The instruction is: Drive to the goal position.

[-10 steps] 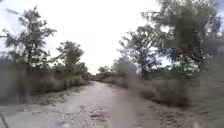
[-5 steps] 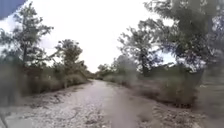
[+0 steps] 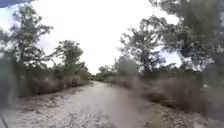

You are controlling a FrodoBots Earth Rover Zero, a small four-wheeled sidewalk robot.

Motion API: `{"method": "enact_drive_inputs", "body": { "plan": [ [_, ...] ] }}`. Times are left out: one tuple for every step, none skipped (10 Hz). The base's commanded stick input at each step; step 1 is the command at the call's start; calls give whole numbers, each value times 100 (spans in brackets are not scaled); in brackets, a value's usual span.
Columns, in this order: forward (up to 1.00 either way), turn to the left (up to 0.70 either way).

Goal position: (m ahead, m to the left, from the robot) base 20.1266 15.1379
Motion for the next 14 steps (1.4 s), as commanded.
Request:
{"method": "enact_drive_inputs", "body": {
  "plan": [
    [45,0],
    [45,0],
    [45,0],
    [45,0],
    [45,0],
    [45,0],
    [45,0],
    [45,0],
    [45,0],
    [45,0],
    [45,0],
    [45,0],
    [45,0],
    [45,0]
  ]
}}
